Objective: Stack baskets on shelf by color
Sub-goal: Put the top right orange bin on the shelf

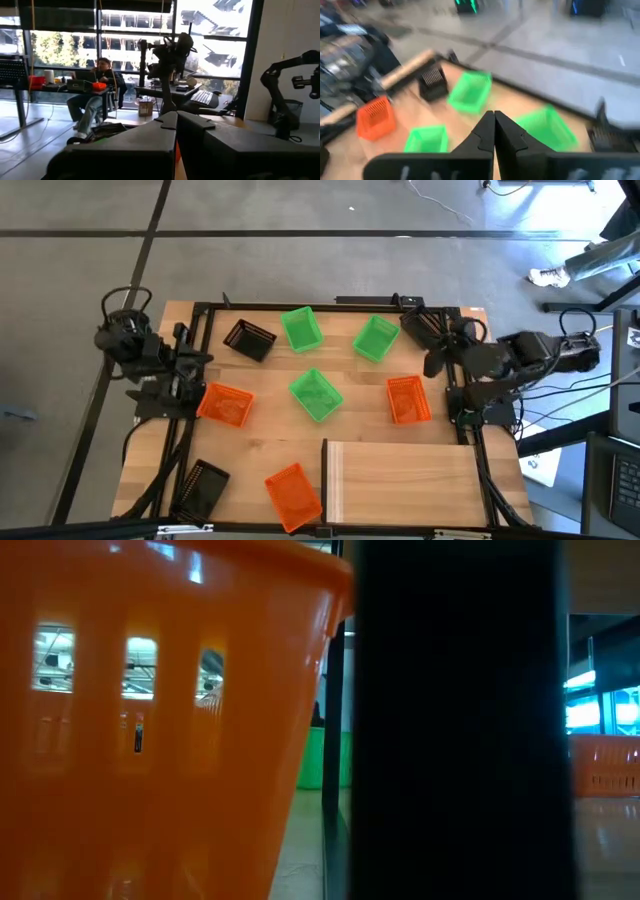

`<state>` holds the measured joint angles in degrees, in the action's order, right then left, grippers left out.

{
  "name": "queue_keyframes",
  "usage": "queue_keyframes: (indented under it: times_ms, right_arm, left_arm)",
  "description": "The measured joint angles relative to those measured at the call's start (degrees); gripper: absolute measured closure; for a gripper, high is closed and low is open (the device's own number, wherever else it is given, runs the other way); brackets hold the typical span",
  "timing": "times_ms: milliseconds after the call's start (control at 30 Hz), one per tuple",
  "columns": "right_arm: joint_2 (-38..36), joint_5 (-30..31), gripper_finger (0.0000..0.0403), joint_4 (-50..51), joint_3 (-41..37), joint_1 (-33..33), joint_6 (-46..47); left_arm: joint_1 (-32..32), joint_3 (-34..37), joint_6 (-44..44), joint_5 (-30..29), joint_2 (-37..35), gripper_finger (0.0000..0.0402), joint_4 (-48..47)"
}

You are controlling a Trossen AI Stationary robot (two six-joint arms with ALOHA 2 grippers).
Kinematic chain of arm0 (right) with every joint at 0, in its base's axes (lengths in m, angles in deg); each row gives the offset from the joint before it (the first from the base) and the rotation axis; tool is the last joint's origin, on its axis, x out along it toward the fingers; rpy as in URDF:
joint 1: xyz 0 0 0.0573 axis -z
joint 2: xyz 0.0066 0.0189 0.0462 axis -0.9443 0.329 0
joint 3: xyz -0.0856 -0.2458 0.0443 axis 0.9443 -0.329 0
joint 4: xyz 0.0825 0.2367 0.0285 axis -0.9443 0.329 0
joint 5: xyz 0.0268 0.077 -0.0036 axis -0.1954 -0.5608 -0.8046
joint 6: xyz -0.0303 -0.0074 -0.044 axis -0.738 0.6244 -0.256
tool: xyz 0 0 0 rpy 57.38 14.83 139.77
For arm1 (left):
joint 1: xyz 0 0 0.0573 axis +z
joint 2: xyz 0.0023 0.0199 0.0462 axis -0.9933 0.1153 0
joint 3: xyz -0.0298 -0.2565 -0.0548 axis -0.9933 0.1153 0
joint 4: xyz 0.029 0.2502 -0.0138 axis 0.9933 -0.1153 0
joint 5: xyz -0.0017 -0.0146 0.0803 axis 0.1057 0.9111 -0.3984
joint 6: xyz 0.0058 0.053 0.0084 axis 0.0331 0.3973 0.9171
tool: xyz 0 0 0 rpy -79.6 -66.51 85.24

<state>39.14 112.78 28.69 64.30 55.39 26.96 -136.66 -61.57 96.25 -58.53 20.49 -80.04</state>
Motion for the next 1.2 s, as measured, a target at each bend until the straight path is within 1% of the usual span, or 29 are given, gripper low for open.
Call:
queue_keyframes:
  times_ms: [100,167,233,333,500,600,733,833,933,1067,1133,1200]
  right_arm:
    - [3.7,-6.8,0.0403,10.3,5.0,5.3,9.8]
    - [5.5,-11.6,0.0403,16.4,7.5,8.5,13.1]
    - [6.9,-15.6,0.0403,20.2,8.9,11.5,14.7]
    - [8.2,-21.2,0.0403,22.2,9.6,15.5,15.0]
    - [10.0,-28.7,0.0403,22.3,9.6,20.6,12.5]
    - [11.3,-33.2,0.0403,22.3,9.6,23.0,9.0]
    - [13.1,-39.1,0.0403,22.2,9.6,26.0,4.6]
    - [14.3,-40.6,0.0403,22.2,9.6,27.6,2.2]
    - [15.3,-40.9,0.0403,22.2,9.6,29.0,0.6]
    - [16.0,-41.0,0.0403,22.1,9.6,30.2,-1.0]
    - [16.1,-41.0,0.0403,22.0,9.6,30.7,-1.7]
    - [16.2,-41.0,0.0403,21.9,9.6,31.1,-1.9]
  left_arm:
    - [0.0,-2.4,0.0,-2.2,3.7,0.0401,0.0]
    - [0.0,-4.1,0.0,-3.8,6.4,0.0401,0.0]
    - [0.0,-5.8,-0.2,-5.8,8.9,0.0401,-0.2]
    - [0.0,-8.5,-2.5,-7.7,12.2,0.0401,-2.0]
    - [0.0,-12.3,-9.9,-7.8,16.6,0.0401,-7.9]
    - [0.0,-13.3,-13.2,-7.6,19.0,0.0401,-9.6]
    - [1.0,-13.4,-16.2,-4.3,21.4,0.0401,-9.9]
    - [2.5,-13.4,-17.4,-0.3,23.4,0.0401,-10.0]
    - [5.0,-14.2,-19.7,2.8,25.4,0.0401,-10.5]
    - [9.2,-18.9,-20.1,8.8,29.2,0.0401,-12.2]
    - [11.7,-22.5,-20.7,12.0,31.4,0.0401,-15.6]
    - [14.7,-26.6,-23.6,14.6,33.8,0.0401,-20.3]
